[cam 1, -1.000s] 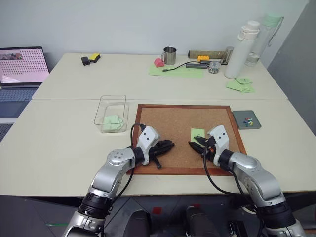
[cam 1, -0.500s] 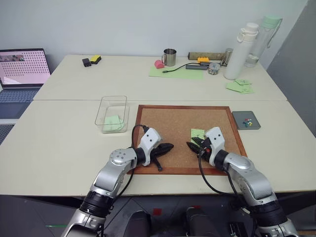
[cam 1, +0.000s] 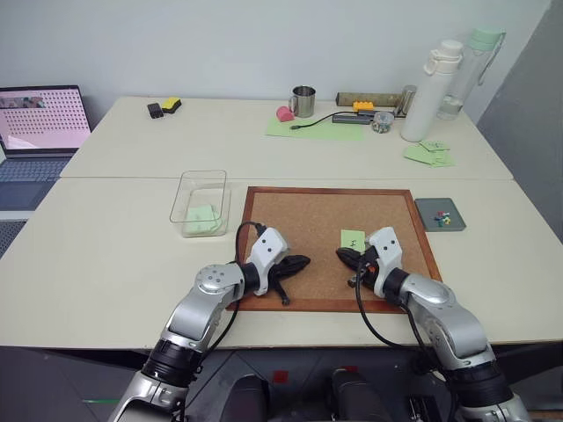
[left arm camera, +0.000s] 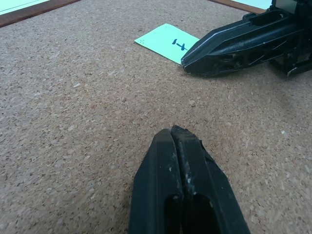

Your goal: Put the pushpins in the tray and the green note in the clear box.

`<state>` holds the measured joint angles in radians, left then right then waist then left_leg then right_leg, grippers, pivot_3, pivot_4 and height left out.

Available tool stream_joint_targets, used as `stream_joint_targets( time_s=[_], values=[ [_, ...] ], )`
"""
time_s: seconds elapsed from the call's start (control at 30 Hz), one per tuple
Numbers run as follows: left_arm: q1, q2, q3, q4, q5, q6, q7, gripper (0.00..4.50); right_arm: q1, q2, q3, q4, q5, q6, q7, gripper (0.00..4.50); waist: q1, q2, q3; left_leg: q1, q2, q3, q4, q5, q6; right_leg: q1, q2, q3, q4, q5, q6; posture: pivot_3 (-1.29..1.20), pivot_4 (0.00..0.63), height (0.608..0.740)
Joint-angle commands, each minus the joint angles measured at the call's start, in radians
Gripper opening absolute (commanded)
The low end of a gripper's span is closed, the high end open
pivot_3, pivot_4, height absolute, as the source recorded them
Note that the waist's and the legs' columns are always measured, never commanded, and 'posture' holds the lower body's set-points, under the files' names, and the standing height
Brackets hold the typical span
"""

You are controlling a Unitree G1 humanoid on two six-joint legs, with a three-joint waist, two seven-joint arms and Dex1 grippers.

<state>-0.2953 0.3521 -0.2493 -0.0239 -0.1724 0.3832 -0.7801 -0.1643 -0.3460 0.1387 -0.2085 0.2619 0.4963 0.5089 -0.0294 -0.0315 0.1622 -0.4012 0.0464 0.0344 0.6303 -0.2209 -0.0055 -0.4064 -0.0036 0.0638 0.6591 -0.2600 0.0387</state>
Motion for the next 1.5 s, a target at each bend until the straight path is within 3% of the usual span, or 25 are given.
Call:
stream_joint_targets(
  time_s=[0.03, 0.2, 0.33, 0.53, 0.77, 0.97, 1.37, 1.4, 1.5],
  values=[
    [0.015, 0.011, -0.026, 0.019, 0.013, 0.020, -0.013, 0.00, -0.020, -0.022, -0.046, -0.169, 0.050, 0.019, 0.018, 0.01, 0.000, 0.000, 0.000, 0.000, 0.000, 0.000, 0.000, 0.000, 0.000, 0.000, 0.000, 0.000, 0.000, 0.000, 0.000, 0.00, 0.150, 0.740],
    [0.012, 0.006, -0.019, 0.020, 0.001, 0.023, -0.014, 0.00, -0.036, -0.087, -0.048, -0.217, 0.024, 0.026, 0.037, 0.01, 0.000, 0.000, 0.000, 0.001, 0.000, 0.000, 0.000, 0.000, 0.000, 0.000, 0.000, 0.000, 0.000, 0.000, 0.000, 0.00, 0.150, 0.740],
    [-0.019, -0.048, 0.053, -0.009, -0.100, 0.087, 0.002, 0.00, -0.046, -0.173, -0.018, -0.230, -0.038, -0.021, 0.079, 0.01, 0.000, 0.000, 0.000, 0.000, 0.000, 0.000, 0.000, 0.000, 0.000, 0.000, 0.000, 0.000, 0.000, 0.000, 0.000, 0.00, 0.150, 0.740],
    [-0.129, -0.084, 0.230, -0.103, -0.414, 0.402, -0.009, 0.98, -0.046, -0.298, 0.008, -0.227, -0.121, -0.150, 0.171, 0.00, 0.000, -0.003, 0.004, 0.000, 0.000, -0.001, 0.001, 0.000, 0.000, 0.000, 0.000, -0.001, 0.000, 0.000, 0.000, 0.00, 0.150, 0.740],
    [-0.251, -0.131, 0.335, -0.049, -0.608, 0.687, 0.097, 2.40, -0.066, -0.424, 0.051, -0.208, -0.239, -0.411, 0.294, 0.00, -0.002, -0.004, 0.005, 0.000, -0.001, -0.001, 0.000, 0.000, 0.000, 0.000, 0.001, -0.001, -0.001, 0.000, 0.000, 0.00, 0.150, 0.740],
    [-0.282, -0.178, 0.395, -0.034, -0.758, 0.860, 0.145, 2.40, -0.141, -0.479, 0.087, -0.185, -0.323, -0.627, 0.375, 0.00, -0.003, -0.007, 0.008, 0.000, -0.001, -0.001, 0.001, 0.000, -0.001, 0.000, 0.001, -0.001, 0.001, 0.000, 0.000, 0.00, 0.150, 0.740],
    [-0.265, -0.217, 0.383, -0.044, -0.772, 0.820, 0.176, 2.40, -0.267, -0.439, 0.126, -0.124, -0.357, -0.767, 0.436, 0.00, 0.000, -0.008, 0.008, 0.000, -0.001, -0.002, 0.001, 0.001, -0.001, 0.000, 0.000, -0.001, 0.001, 0.001, -0.002, 0.00, 0.150, 0.740],
    [-0.264, -0.218, 0.385, -0.045, -0.775, 0.817, 0.178, 2.04, -0.271, -0.436, 0.127, -0.122, -0.358, -0.771, 0.438, 0.00, 0.000, -0.008, 0.008, 0.000, -0.001, -0.002, 0.001, 0.001, -0.001, 0.000, 0.000, -0.001, 0.001, 0.002, -0.002, 0.00, 0.150, 0.740],
    [-0.263, -0.220, 0.390, -0.046, -0.786, 0.809, 0.177, 1.52, -0.276, -0.431, 0.128, -0.117, -0.359, -0.781, 0.443, 0.00, 0.001, -0.008, 0.008, 0.000, -0.001, -0.001, 0.001, 0.001, -0.002, 0.000, 0.000, -0.001, 0.001, 0.002, -0.004, 0.00, 0.150, 0.740]
  ],
)
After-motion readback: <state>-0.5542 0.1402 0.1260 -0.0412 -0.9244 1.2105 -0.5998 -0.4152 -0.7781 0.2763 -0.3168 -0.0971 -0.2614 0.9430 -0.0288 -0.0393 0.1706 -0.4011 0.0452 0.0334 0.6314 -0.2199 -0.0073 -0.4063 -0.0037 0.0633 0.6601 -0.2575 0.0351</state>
